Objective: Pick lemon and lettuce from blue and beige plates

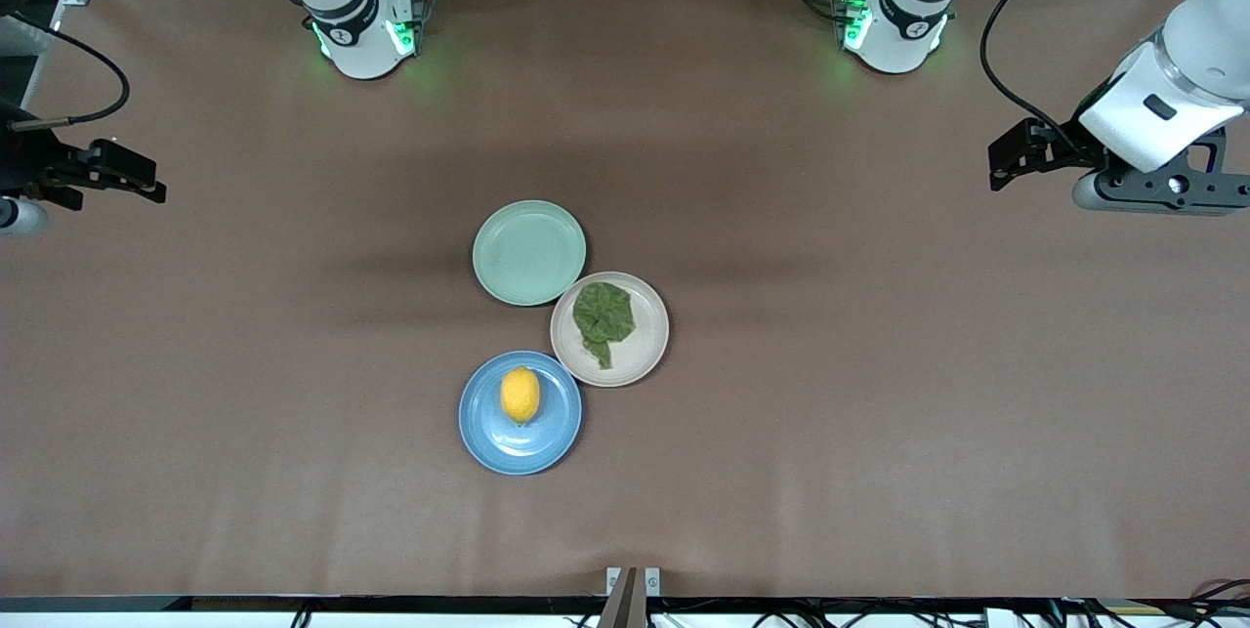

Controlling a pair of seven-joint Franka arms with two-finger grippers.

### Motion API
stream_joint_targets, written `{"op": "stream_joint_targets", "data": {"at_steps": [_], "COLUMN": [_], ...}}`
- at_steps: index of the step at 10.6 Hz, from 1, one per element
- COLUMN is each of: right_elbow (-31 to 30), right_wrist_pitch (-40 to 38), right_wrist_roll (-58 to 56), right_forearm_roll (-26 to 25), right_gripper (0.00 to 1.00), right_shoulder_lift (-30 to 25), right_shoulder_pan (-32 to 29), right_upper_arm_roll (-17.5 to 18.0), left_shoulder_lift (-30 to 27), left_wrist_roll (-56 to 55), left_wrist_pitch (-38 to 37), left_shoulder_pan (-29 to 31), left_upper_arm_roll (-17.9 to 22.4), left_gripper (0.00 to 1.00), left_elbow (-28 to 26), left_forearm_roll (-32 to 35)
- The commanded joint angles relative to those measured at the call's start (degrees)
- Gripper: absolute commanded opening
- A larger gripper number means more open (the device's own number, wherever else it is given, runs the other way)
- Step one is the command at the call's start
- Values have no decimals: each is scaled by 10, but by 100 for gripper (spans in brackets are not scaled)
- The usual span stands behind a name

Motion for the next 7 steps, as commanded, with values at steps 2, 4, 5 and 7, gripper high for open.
{"op": "stream_joint_targets", "data": {"at_steps": [2, 4, 5, 7], "right_elbow": [0, 0, 0, -1], "right_wrist_pitch": [-6, -6, -6, -6], "right_wrist_roll": [-5, -5, -5, -5], "right_forearm_roll": [-8, -8, -8, -8], "right_gripper": [100, 100, 100, 100], "right_shoulder_lift": [-6, -6, -6, -6], "right_shoulder_pan": [0, 0, 0, 0], "right_upper_arm_roll": [1, 1, 1, 1], "left_shoulder_lift": [0, 1, 4, 20], "left_wrist_roll": [15, 14, 16, 15], "left_wrist_pitch": [-4, -4, -4, -4], "left_shoulder_pan": [3, 2, 1, 0], "left_upper_arm_roll": [0, 0, 0, 0], "left_gripper": [100, 100, 100, 100], "left_elbow": [7, 13, 19, 36], "left_forearm_roll": [-12, -13, -12, -13]}}
